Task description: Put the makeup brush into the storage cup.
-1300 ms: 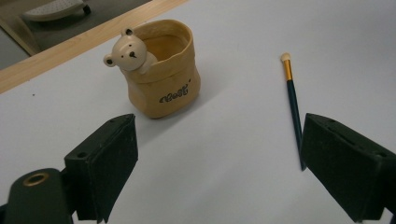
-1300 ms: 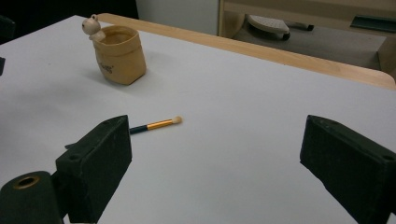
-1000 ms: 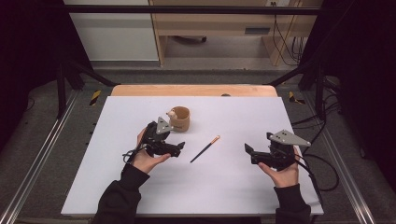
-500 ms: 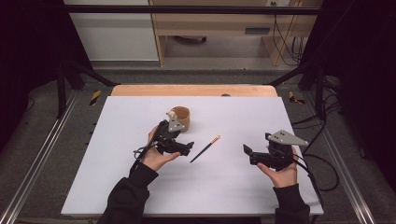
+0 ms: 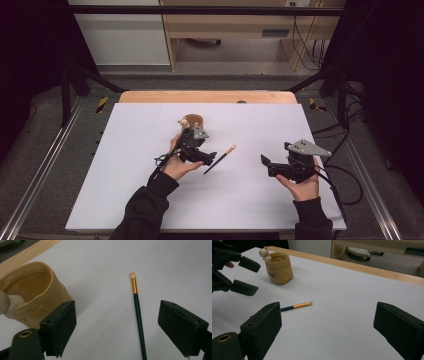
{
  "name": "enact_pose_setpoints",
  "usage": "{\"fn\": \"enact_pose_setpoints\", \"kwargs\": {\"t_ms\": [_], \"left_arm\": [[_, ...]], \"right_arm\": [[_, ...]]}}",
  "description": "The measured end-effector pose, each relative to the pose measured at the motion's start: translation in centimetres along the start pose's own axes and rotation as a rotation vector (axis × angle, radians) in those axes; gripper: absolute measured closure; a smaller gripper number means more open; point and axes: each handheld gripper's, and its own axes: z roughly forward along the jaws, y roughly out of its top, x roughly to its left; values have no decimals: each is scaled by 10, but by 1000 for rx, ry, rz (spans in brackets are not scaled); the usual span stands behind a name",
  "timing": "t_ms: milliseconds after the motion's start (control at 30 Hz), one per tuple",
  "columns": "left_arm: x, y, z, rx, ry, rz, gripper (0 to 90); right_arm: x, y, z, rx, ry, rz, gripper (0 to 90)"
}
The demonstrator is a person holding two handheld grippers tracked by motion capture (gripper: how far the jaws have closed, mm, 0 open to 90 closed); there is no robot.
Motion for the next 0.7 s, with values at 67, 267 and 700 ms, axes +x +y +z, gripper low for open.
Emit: {"fn": "enact_pose_setpoints", "kwargs": {"t_ms": [67, 267, 700], "left_arm": [[-2, 2, 4, 6, -3, 4, 146], [-8, 6, 15, 20, -7, 24, 158], [-16, 11, 40, 65, -36, 53, 219]], "right_arm": [[0, 0, 0, 2, 1, -3, 79], [0, 0, 0, 3, 3, -3, 76], [-1, 0, -1, -2, 3, 4, 76]]}}
